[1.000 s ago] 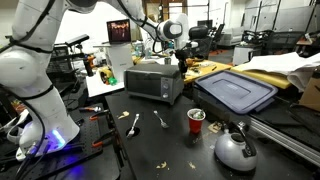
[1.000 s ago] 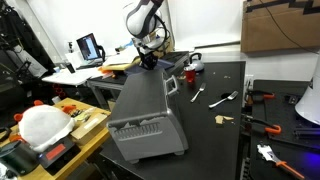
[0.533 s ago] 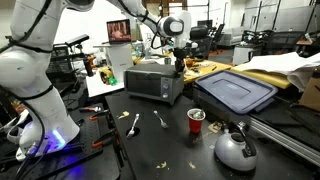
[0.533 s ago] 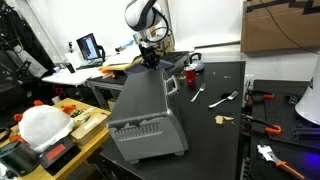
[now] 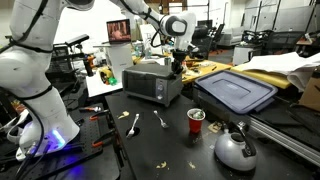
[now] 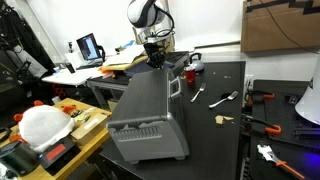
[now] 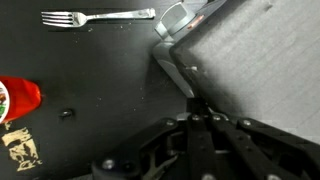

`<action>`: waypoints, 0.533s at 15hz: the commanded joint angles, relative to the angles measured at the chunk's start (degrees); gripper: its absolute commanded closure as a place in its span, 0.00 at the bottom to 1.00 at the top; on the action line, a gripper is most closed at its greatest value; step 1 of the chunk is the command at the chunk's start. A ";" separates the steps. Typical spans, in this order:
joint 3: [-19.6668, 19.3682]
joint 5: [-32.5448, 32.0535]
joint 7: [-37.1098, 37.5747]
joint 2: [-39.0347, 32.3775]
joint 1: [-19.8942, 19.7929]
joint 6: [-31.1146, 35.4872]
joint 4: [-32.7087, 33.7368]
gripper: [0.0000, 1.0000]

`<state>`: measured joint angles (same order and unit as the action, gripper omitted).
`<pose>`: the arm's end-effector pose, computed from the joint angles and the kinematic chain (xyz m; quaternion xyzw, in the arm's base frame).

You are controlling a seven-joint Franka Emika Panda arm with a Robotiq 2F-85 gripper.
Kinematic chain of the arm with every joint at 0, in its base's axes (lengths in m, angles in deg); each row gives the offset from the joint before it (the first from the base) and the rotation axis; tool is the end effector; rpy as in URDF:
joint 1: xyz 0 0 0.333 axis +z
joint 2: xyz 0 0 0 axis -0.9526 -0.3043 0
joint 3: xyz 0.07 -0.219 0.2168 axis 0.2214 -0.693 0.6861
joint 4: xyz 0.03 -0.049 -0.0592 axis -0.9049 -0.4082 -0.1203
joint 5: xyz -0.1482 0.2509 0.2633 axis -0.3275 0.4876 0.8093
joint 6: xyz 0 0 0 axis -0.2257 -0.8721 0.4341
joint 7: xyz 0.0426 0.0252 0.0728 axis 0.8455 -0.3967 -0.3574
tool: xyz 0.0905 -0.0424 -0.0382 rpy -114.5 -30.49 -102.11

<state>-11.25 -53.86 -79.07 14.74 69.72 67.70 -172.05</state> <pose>0.6642 -0.0400 0.2972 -0.9862 0.1061 0.1224 0.0346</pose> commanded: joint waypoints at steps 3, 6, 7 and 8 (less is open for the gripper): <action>3.01 3.24 -6.66 1.72 -0.96 -6.91 -0.58 1.00; 2.92 1.97 -7.79 1.93 -0.26 -7.31 -1.13 1.00; 2.50 0.98 -7.17 2.10 0.21 -6.29 -1.41 1.00; 1.36 -1.38 -4.89 2.34 1.20 -4.33 -1.75 1.00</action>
<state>-9.66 -53.84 -86.65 14.67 69.11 63.62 -172.17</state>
